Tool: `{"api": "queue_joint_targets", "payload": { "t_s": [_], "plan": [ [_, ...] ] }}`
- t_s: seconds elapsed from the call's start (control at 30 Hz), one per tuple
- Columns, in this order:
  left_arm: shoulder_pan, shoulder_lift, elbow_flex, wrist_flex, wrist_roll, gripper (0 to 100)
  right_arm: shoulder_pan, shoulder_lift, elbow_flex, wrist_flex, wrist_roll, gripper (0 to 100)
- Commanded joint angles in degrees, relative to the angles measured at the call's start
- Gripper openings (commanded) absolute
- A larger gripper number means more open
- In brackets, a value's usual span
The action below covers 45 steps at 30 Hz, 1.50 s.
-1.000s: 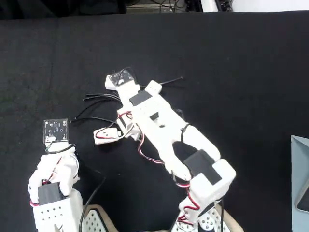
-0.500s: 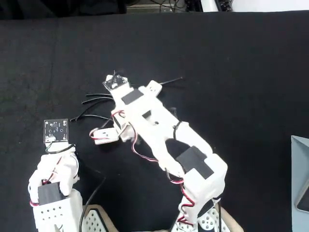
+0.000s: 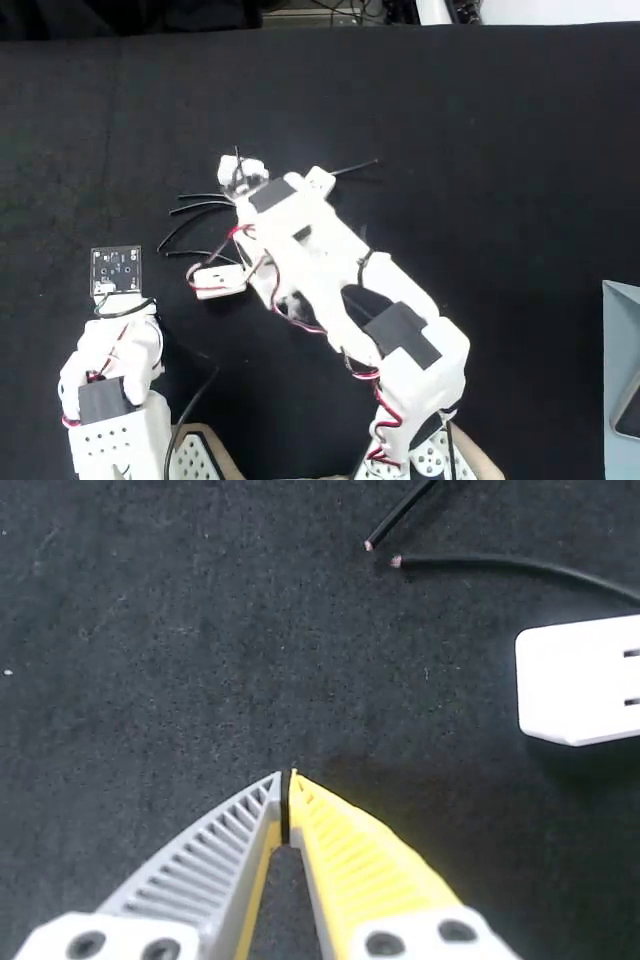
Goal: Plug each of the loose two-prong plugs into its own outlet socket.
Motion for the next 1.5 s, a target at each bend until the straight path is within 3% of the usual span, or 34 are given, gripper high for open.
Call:
{"api": "queue_joint_targets", "payload": {
  "t_s": [0.0,0.27,1.0,1.47],
  "plan": [
    [-0.48,-0.44,0.66,-0.97,-0.26,3,-1.58,-0.13,2.86,-5.36,1.76,1.6],
    [-0.48,-0.44,0.66,-0.97,-0.26,3,-1.67,-0.13,-0.31,-2.81,1.76,11.2],
    [-0.48,-0.44,0.66,-0.88,-0.26,3,-1.67,3.56,-2.24,-8.26,1.76,8.9],
    [-0.48,-0.44,0.66,-0.88,-0.26,3,-1.32,5.41,-12.09,-0.62,1.41,8.9]
  ]
}}
